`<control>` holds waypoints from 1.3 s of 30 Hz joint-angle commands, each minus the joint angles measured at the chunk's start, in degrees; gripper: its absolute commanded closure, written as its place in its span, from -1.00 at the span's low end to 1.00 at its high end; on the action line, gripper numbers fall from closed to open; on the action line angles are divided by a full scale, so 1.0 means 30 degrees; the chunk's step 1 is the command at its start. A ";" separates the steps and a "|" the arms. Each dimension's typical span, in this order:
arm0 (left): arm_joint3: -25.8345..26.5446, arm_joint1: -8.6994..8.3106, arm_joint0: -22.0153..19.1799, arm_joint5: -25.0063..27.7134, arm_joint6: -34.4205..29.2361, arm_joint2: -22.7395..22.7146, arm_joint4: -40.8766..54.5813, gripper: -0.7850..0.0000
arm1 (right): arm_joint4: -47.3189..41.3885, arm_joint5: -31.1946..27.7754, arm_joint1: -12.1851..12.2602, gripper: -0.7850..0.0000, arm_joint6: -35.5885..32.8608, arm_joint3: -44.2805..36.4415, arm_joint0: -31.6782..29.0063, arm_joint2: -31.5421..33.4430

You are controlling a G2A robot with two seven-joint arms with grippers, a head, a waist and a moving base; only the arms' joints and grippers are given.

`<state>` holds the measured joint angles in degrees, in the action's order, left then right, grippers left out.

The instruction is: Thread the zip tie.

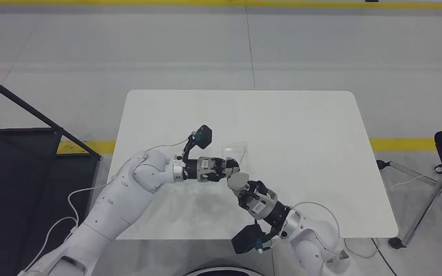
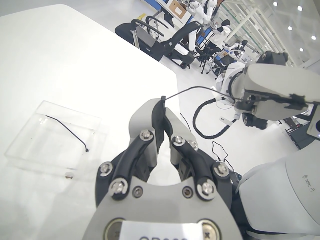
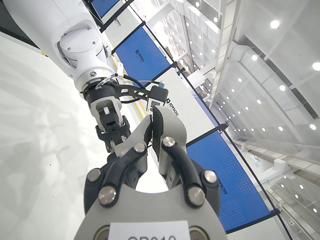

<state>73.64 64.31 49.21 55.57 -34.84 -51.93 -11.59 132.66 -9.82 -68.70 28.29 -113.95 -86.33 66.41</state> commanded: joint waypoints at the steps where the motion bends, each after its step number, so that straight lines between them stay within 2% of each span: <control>1: -0.0014 -0.0012 -0.0010 -0.0006 0.0034 -0.0026 0.0028 1.00 | 0.0207 -0.0199 0.0043 1.00 0.0045 -0.0030 0.0001 -0.0013; 18: 0.0197 -0.0111 0.0080 -0.0023 0.0112 -0.0093 -0.0125 1.00 | 0.1034 -0.1731 0.0327 1.00 -0.0174 -0.0128 0.0204 -0.0156; 39: 0.0303 -0.0239 0.0160 0.0078 0.0309 -0.0239 -0.0184 1.00 | 0.0604 -0.2344 0.0456 1.00 -0.1663 -0.0163 0.0515 -0.0371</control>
<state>74.55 63.61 49.66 55.80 -34.00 -52.60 -12.20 134.52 -16.82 -67.36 23.40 -114.43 -84.77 65.28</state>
